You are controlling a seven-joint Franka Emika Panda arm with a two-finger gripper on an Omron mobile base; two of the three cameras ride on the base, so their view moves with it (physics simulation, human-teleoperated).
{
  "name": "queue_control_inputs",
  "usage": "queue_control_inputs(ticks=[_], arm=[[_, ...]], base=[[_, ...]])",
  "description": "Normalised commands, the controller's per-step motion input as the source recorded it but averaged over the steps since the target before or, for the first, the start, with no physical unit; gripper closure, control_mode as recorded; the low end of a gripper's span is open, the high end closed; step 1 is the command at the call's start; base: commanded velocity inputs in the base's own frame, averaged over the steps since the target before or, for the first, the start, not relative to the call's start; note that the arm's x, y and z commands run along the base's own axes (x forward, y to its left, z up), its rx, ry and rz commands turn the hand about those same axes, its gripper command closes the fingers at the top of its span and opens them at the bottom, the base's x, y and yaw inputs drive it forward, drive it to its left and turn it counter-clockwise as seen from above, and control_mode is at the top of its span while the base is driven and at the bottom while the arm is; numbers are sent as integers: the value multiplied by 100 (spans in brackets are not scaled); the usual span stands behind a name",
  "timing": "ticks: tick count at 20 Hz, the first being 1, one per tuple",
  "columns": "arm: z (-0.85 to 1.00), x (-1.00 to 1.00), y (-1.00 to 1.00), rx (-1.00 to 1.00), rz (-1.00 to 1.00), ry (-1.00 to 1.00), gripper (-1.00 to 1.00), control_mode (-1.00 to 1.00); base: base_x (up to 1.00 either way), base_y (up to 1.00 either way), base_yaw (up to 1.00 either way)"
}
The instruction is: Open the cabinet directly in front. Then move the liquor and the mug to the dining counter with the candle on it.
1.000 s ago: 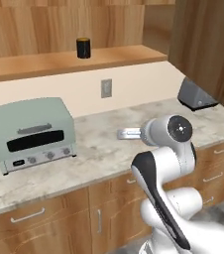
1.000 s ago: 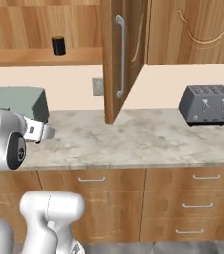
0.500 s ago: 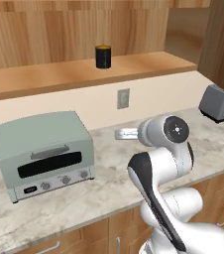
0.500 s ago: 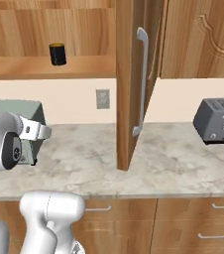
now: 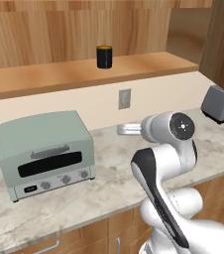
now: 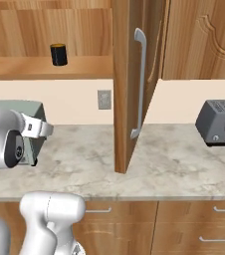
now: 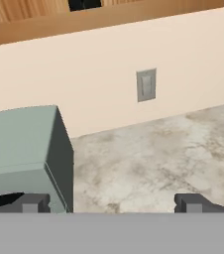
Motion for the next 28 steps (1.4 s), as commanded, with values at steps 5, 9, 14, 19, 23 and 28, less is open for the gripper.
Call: queue_control_inputs(ticks=[5, 9, 14, 19, 23, 28], arm=[[97, 0, -1, 3, 0, -3, -100, -100], [85, 0, 0, 1, 0, 0, -100, -100], [67, 13, 0, 0, 0, 0, -100, -100], [52, 22, 0, 0, -3, 0, -100, -100], [31, 6, 0, 0, -8, 4, -100, -100], [9, 0, 0, 0, -5, 0, -100, -100]], base=[[0, 0, 0], [0, 0, 0], [0, 0, 0], [0, 0, 0], [0, 0, 0], [0, 0, 0]])
